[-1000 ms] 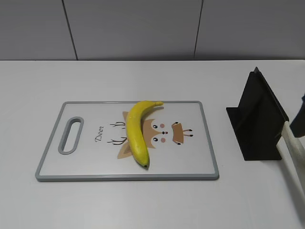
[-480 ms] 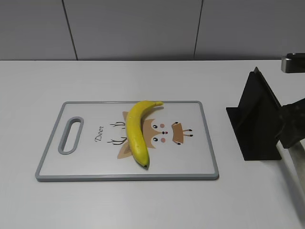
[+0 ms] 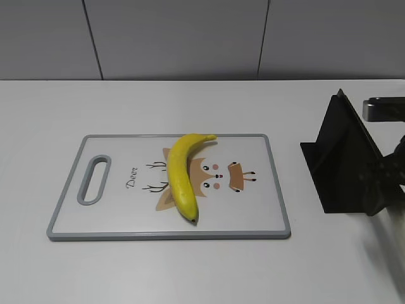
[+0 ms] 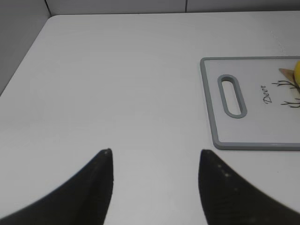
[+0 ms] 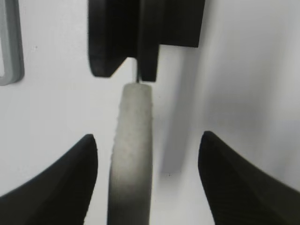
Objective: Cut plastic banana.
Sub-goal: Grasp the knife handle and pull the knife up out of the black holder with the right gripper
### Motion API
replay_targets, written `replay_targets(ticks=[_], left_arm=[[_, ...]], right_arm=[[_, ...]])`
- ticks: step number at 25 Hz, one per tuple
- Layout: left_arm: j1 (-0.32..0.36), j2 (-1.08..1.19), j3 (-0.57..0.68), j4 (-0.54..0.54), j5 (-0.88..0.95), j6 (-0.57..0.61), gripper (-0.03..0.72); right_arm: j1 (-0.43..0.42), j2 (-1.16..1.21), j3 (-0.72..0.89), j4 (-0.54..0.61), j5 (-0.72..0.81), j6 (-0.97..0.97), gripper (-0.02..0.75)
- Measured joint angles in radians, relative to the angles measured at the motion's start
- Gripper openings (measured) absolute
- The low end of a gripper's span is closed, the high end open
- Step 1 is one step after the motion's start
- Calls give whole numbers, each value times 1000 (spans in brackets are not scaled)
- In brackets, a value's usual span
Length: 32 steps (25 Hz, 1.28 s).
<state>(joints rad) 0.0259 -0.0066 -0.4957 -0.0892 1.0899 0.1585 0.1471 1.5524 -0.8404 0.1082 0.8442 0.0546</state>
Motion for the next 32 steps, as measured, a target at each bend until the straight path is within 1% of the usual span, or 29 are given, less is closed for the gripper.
replay_targets(ticks=[5,17,20,22,24,25,26,32], left_arm=[[0,0,0,0,0,0,567],[0,0,0,0,0,0,552],[0,0,0,0,0,0,552],[0,0,0,0,0,0,552],[0,0,0,0,0,0,552],[0,0,0,0,0,0,552],[0,0,0,0,0,0,552],[0,0,0,0,0,0,552]], right_arm=[[0,2,6,0,-39,15,522],[0,48,16,-7,-53,25,522],[0,52,18,-7,-54,25,501],[0,52,18,-7,-54,26,455],[0,52,18,-7,-54,26,360],[0,52,18,-4,-54,26,276],[2,52,18,0,-54,26,174],[4,52,18,2,-54,26,172]])
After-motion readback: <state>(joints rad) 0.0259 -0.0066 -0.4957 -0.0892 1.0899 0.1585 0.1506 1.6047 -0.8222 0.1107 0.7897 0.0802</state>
